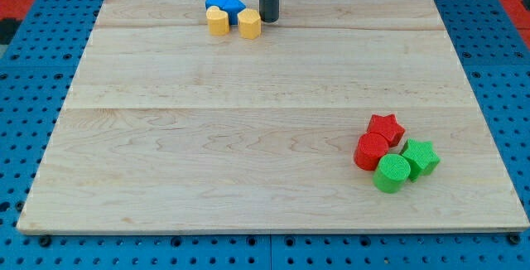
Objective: Move the blue cube to the left of the blue triangle
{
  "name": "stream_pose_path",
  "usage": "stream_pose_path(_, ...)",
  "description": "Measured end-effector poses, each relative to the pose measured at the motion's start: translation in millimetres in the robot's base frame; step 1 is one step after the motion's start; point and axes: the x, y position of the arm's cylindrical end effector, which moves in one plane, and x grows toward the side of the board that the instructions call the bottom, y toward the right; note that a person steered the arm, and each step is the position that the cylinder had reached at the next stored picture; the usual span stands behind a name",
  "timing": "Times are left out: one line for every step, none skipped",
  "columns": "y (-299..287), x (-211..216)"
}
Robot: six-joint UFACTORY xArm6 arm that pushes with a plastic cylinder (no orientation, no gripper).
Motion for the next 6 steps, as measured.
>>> stream_pose_path(-28, -18)
stream_pose_path(-69, -23)
stream_pose_path(-74, -51)
stream_pose_path(-104, -53)
stream_pose_path(-122, -22)
stream_pose_path(-142, -15)
